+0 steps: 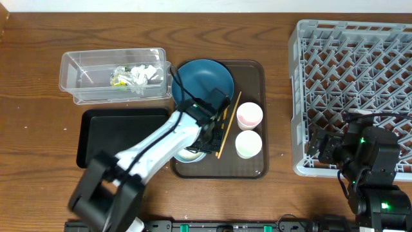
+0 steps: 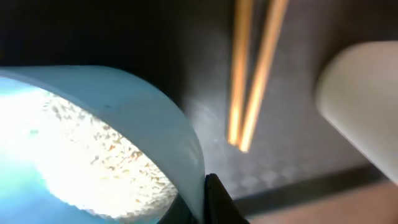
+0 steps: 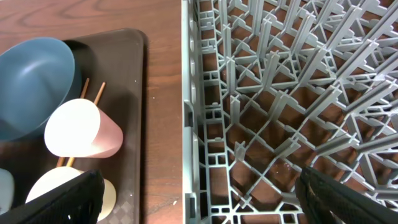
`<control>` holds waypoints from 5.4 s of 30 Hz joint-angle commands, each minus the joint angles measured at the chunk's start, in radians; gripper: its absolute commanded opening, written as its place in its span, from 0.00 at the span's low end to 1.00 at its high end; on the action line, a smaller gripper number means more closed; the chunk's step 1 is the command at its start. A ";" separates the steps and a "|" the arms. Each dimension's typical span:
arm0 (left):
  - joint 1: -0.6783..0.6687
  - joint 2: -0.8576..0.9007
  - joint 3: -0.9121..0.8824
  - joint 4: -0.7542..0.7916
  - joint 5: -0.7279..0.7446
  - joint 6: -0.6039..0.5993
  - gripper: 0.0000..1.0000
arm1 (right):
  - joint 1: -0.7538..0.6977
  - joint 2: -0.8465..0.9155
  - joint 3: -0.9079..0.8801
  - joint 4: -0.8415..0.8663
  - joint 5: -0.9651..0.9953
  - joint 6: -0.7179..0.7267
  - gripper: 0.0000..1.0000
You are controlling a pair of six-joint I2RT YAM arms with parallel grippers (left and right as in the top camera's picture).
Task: Sort waste into correct bins and load items into the dishwasher rack
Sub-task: 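Grasp the rim of the light-blue bowl with the left gripper, then tip the bowl over the black tray to pour out the rice, then return the emptied bowl to the brown tray with the left gripper, then grasp the white cup on the brown tray with the left gripper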
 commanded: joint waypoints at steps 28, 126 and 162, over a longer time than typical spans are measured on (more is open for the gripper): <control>0.981 -0.258 -0.224 -0.064 1.072 0.673 0.06 | 0.013 -0.003 0.019 -0.011 -0.005 0.008 0.96; 0.117 -0.259 -0.270 0.388 0.039 0.076 0.10 | 0.013 -0.003 0.019 -0.022 -0.005 0.008 0.96; -0.122 -0.119 -0.187 0.476 0.160 0.025 0.39 | 0.013 -0.003 0.019 -0.033 -0.005 0.008 0.95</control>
